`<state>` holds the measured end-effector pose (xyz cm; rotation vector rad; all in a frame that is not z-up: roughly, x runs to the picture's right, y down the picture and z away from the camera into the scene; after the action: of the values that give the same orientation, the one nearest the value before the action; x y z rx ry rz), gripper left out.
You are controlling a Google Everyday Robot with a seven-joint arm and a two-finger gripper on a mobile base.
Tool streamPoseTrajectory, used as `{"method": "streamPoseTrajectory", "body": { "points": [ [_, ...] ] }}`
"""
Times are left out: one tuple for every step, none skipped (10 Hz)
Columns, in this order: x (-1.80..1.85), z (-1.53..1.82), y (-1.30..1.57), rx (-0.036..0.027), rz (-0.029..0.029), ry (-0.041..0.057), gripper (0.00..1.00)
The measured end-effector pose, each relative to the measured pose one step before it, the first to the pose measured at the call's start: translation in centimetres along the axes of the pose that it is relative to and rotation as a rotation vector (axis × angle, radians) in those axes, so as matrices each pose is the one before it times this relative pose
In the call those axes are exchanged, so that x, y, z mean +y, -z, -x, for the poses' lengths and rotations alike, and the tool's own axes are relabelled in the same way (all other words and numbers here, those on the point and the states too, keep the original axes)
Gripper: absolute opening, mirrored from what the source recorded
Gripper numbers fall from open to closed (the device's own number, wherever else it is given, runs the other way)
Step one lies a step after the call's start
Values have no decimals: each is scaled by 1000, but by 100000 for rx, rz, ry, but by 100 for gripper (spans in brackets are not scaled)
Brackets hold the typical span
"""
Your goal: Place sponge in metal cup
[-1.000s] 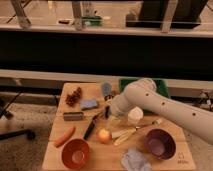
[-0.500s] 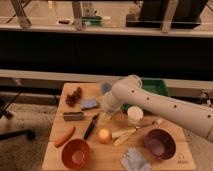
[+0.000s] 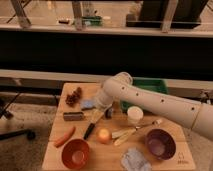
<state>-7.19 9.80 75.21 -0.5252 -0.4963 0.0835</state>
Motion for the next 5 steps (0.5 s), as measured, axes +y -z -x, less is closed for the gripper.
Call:
{"method": "streamPoseTrajectory", "body": {
  "points": [
    [-249,219,-426,-228,149,260,80],
    [-330,251,-652,-253,321,348,80],
    [-315,280,-681,-284,387,376,80],
    [-280,254,-592,-230,337,578,80],
    [-323,291,-577,-176,230,659,80]
  ]
}}
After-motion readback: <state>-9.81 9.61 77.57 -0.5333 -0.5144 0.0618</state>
